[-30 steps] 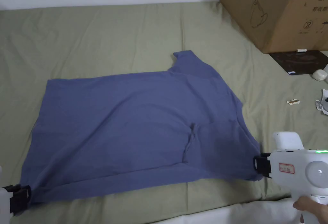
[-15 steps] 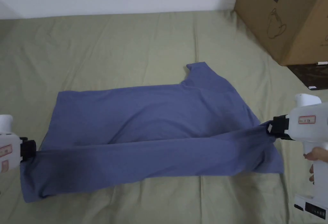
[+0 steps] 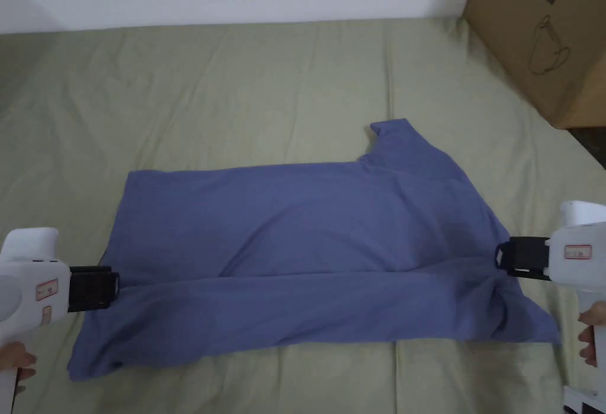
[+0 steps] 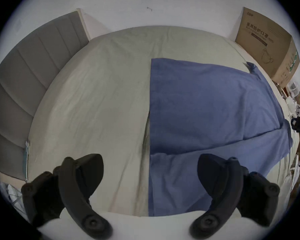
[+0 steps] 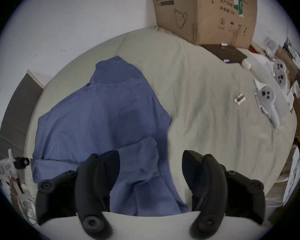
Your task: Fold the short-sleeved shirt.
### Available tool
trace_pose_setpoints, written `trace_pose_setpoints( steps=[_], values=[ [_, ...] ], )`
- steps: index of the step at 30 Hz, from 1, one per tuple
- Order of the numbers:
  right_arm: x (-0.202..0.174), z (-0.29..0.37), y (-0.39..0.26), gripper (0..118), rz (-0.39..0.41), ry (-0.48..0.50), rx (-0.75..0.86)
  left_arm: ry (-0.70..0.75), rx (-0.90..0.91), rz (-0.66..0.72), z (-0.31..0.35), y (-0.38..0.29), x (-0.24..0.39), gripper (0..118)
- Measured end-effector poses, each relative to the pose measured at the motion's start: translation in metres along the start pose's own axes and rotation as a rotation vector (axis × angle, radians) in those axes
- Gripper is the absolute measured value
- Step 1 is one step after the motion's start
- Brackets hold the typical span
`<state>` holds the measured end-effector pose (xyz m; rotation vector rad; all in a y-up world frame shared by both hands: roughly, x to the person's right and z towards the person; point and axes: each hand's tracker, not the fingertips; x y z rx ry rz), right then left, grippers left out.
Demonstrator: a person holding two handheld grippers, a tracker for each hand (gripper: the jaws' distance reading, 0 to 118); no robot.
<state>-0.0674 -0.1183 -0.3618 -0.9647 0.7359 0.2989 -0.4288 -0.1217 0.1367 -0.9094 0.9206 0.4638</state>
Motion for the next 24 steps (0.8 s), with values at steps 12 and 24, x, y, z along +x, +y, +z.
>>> trace_pose_setpoints(
  steps=[12,24],
  values=[
    [0.005,0.030,-0.079,2,-0.036,0.027,-0.027,-0.107,0.015,0.064,0.046,-0.087,0.004,1],
    [0.006,0.036,-0.106,2,-0.086,0.041,-0.042,-0.087,-0.106,0.123,-0.012,-0.080,0.006,91]
  ],
)
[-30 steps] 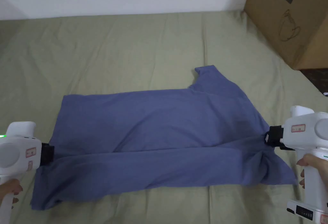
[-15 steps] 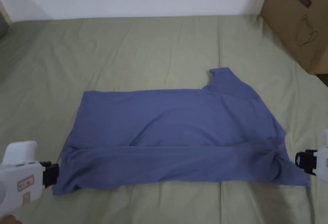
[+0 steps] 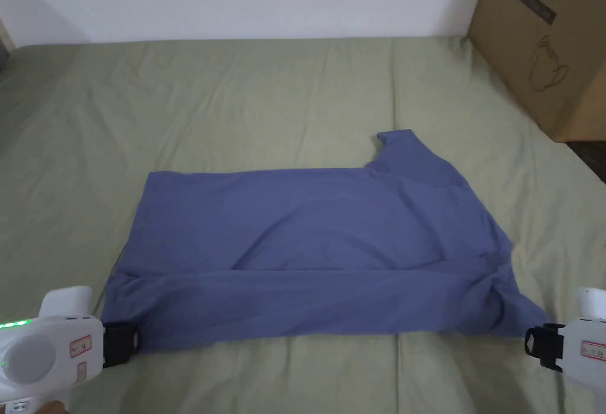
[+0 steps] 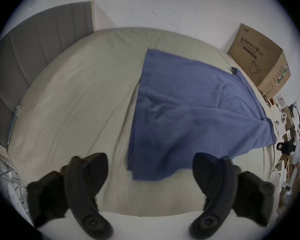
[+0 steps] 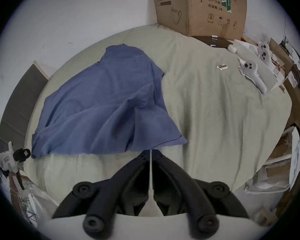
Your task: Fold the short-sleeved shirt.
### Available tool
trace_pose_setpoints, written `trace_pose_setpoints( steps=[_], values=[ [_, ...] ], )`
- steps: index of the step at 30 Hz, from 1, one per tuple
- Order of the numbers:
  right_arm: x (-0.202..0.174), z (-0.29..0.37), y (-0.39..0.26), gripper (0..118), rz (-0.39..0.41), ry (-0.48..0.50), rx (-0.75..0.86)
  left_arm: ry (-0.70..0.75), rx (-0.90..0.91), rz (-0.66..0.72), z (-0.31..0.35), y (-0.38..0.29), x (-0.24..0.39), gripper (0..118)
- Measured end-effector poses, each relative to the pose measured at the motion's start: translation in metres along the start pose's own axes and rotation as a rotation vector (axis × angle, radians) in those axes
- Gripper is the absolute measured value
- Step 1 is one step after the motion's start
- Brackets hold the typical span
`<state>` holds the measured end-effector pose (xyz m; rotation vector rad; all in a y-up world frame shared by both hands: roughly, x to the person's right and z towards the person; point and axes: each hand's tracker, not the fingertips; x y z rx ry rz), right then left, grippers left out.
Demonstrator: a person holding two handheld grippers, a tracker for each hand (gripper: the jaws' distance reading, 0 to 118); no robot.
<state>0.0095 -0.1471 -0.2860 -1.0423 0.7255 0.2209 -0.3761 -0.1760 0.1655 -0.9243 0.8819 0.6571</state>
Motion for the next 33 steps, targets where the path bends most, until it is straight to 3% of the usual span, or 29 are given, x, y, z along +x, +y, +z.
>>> trace_pose_setpoints(
  steps=[1,2,3,4,5,6,7,8,12,15,17,18,27,33],
  values=[
    [0.001,-0.001,0.000,2,-0.001,-0.005,0.000,0.011,0.020,-0.003,-0.001,-0.002,0.002,68],
    [0.001,0.000,0.001,2,0.000,-0.010,0.002,0.016,0.064,0.001,0.007,-0.003,0.004,37],
    [0.000,0.002,0.003,6,0.003,-0.010,0.005,-0.033,0.082,0.005,0.013,-0.003,0.008,35],
    [-0.001,0.002,0.006,22,0.005,-0.005,0.010,-0.073,0.088,0.013,0.014,-0.001,0.008,22],
    [0.000,-0.001,0.009,60,0.007,0.003,0.017,-0.033,0.073,0.007,0.012,0.002,0.009,7],
    [-0.001,-0.002,0.013,88,0.011,0.013,0.030,-0.018,0.057,-0.018,0.011,0.004,0.010,7],
    [-0.003,-0.004,0.018,101,0.017,0.011,0.038,-0.018,0.059,-0.036,0.013,0.004,0.012,7],
    [-0.004,-0.010,0.024,102,0.023,0.001,0.039,-0.016,0.060,-0.041,0.015,0.004,0.013,7],
    [0.006,-0.050,0.038,99,-0.023,0.010,-0.032,-0.022,0.069,-0.042,0.020,0.007,0.011,7],
    [-0.004,-0.073,0.031,60,-0.001,-0.011,-0.072,-0.039,0.075,-0.034,0.023,0.009,0.010,7],
    [-0.018,-0.064,0.028,5,0.106,-0.066,-0.039,-0.032,0.076,-0.045,0.028,0.010,0.011,7],
    [-0.020,-0.061,0.028,4,0.129,-0.069,-0.041,-0.035,0.078,-0.051,0.030,0.011,0.011,7],
    [0.010,0.004,0.036,4,0.059,0.004,0.019,-0.072,0.104,-0.077,0.067,0.010,0.009,7],
    [0.023,0.026,-0.003,4,0.052,-0.006,-0.006,-0.055,0.050,-0.096,0.085,-0.034,0.010,7]
  ],
)
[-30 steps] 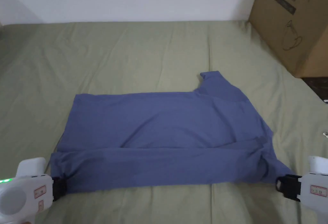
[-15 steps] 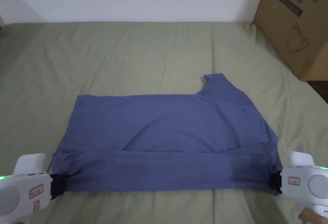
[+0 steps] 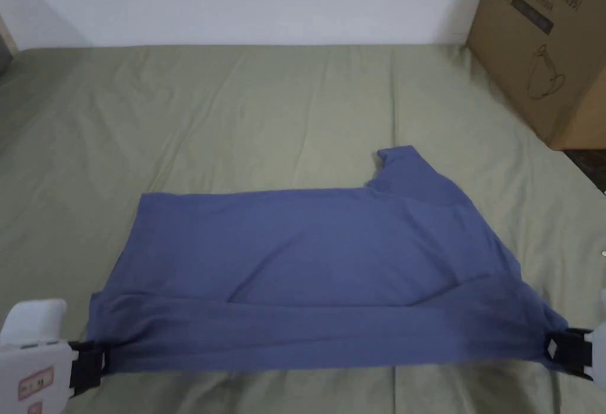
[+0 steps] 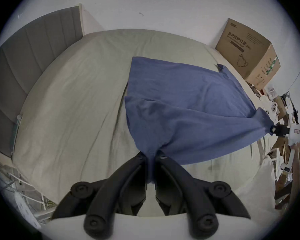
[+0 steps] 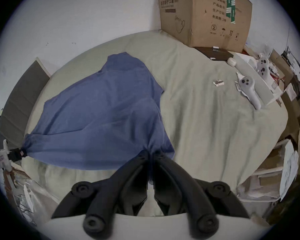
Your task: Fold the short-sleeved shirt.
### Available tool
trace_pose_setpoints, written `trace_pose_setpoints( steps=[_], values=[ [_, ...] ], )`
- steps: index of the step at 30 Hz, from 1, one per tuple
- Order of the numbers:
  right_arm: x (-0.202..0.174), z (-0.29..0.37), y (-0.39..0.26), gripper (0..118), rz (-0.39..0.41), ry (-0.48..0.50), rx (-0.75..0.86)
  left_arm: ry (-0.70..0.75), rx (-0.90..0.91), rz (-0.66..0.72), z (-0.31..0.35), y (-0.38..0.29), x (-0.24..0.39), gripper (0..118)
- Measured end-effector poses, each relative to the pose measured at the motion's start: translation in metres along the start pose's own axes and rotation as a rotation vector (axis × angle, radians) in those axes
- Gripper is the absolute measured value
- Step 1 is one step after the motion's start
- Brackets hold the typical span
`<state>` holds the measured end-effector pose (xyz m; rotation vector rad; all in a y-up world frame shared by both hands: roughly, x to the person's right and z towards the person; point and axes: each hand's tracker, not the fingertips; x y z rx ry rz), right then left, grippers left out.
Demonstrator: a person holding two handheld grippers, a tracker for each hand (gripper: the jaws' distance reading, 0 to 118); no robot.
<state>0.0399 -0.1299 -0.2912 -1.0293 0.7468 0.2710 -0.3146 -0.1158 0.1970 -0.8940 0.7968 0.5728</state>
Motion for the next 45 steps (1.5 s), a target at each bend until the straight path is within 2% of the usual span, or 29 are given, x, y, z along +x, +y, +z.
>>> trace_pose_setpoints(
  steps=[4,9,11,13,14,15,16,17,18,23,24,25,26,27,28,29,32,37,38,39,40,41,42,43,44,45],
  values=[
    [0.006,-0.009,-0.042,4,-0.027,-0.025,-0.103,0.029,-0.077,-0.002,-0.007,-0.039,-0.001,7],
    [0.012,-0.015,-0.054,4,-0.058,-0.020,-0.106,0.075,-0.058,-0.006,-0.013,-0.054,0.005,7],
    [0.009,-0.013,-0.048,4,-0.040,-0.021,-0.100,0.081,-0.054,0.002,-0.013,-0.048,0.004,7],
    [-0.002,-0.004,-0.046,5,0.009,-0.081,-0.091,0.124,-0.049,-0.011,-0.010,-0.044,0.005,12],
    [-0.003,-0.002,-0.043,19,0.031,-0.107,-0.094,0.122,-0.042,-0.011,-0.007,-0.040,0.005,30],
    [-0.001,-0.001,-0.039,42,0.022,-0.101,-0.080,0.120,-0.027,-0.007,-0.003,-0.037,0.006,56],
    [0.001,0.000,-0.033,71,0.018,-0.094,-0.066,0.113,-0.002,-0.003,0.002,-0.033,0.007,84],
    [0.001,0.003,-0.025,88,0.010,-0.081,-0.055,0.098,0.024,0.002,0.007,-0.027,0.009,106],
    [0.000,0.005,-0.018,88,0.001,-0.066,-0.045,0.097,0.031,0.005,0.008,-0.021,0.010,110],
    [-0.022,0.013,0.020,87,0.037,-0.002,0.027,0.053,0.098,-0.012,0.007,0.009,0.025,107],
    [-0.028,0.012,0.023,83,0.059,0.003,0.029,0.048,0.097,-0.016,0.002,0.013,0.028,101],
    [-0.032,0.008,0.024,71,0.058,0.000,0.025,0.035,0.097,-0.024,-0.004,0.015,0.030,85],
    [-0.035,0.000,0.023,32,0.047,-0.007,0.024,0.026,0.090,-0.027,-0.016,0.015,0.031,47],
    [-0.036,-0.009,0.021,4,0.022,0.004,-0.005,0.033,0.069,-0.017,-0.023,0.015,0.032,16],
    [-0.038,-0.016,0.019,2,0.014,0.034,-0.040,0.023,0.035,0.003,-0.028,0.015,0.033,1],
    [-0.039,-0.023,0.018,2,0.003,0.043,-0.038,-0.009,0.035,0.010,-0.031,0.015,0.032,0],
    [-0.045,-0.038,0.029,0,0.019,0.024,-0.041,0.016,0.037,-0.004,-0.037,0.022,0.038,0],
    [-0.049,-0.061,0.094,0,0.046,0.057,0.019,0.016,0.058,-0.022,-0.042,0.047,0.041,0],
    [-0.050,-0.068,0.113,6,0.059,0.056,0.023,0.006,0.063,-0.018,-0.044,0.054,0.041,0],
    [-0.051,-0.078,0.133,27,0.068,0.059,0.020,0.005,0.065,-0.015,-0.047,0.059,0.042,0],
    [-0.054,-0.087,0.148,64,0.081,0.070,0.003,0.002,0.068,-0.012,-0.049,0.064,0.043,0],
    [-0.055,-0.100,0.166,64,0.085,0.071,0.004,-0.007,0.075,-0.008,-0.052,0.068,0.043,0],
    [-0.056,-0.112,0.182,75,0.096,0.059,0.014,-0.018,0.080,-0.005,-0.056,0.074,0.044,0],
    [-0.057,-0.124,0.197,92,0.112,0.029,-0.002,-0.022,0.080,-0.001,-0.058,0.077,0.044,0],
    [-0.063,-0.131,0.207,97,0.129,-0.007,-0.019,-0.023,0.078,0.003,-0.062,0.080,0.045,0],
    [-0.064,-0.143,0.218,97,0.139,0.001,-0.023,-0.022,0.073,0.005,-0.066,0.083,0.045,0]
  ],
)
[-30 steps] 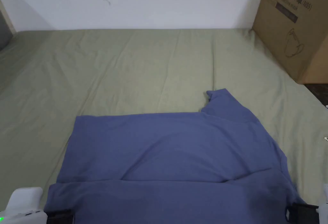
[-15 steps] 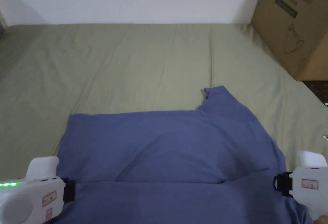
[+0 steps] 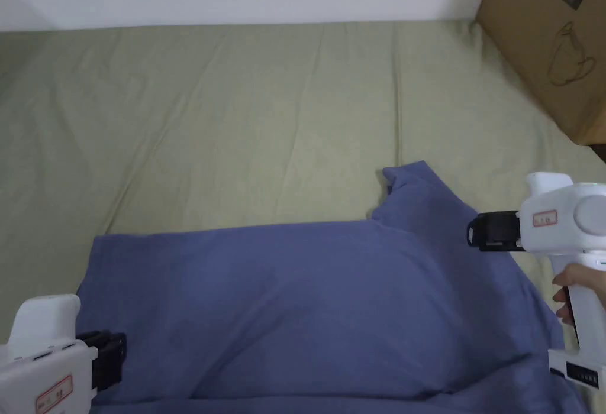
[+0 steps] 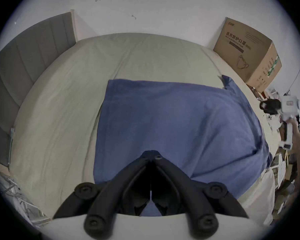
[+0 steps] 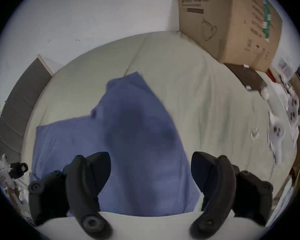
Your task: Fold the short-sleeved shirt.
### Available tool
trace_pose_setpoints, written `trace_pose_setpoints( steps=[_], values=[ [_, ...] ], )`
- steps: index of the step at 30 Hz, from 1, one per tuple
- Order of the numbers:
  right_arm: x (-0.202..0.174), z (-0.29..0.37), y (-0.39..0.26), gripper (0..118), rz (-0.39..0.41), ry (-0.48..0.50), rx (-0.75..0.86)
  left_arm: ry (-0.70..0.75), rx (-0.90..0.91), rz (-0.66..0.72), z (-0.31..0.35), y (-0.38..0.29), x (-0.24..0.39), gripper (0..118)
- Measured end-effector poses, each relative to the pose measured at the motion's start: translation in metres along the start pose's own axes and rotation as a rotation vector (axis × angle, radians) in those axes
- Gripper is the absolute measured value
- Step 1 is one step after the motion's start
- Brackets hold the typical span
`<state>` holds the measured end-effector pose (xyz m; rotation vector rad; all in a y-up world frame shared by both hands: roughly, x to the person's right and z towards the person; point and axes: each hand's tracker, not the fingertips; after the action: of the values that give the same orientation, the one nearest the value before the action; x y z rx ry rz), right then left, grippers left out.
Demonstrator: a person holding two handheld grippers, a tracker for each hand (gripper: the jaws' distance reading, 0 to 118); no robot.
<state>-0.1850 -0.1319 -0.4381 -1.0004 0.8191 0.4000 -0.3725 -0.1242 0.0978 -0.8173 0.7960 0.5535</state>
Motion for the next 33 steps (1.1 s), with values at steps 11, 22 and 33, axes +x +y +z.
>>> trace_pose_setpoints(
  steps=[11,22,33],
  values=[
    [0.005,-0.069,0.020,48,-0.014,-0.018,-0.058,0.034,-0.051,0.030,-0.028,0.008,-0.006,0],
    [-0.005,-0.028,0.025,0,0.057,0.000,0.023,0.029,-0.031,0.064,-0.045,0.043,-0.031,0],
    [-0.002,-0.032,0.026,0,0.047,0.009,0.005,0.124,-0.031,0.127,-0.131,0.133,-0.074,113]
  ],
)
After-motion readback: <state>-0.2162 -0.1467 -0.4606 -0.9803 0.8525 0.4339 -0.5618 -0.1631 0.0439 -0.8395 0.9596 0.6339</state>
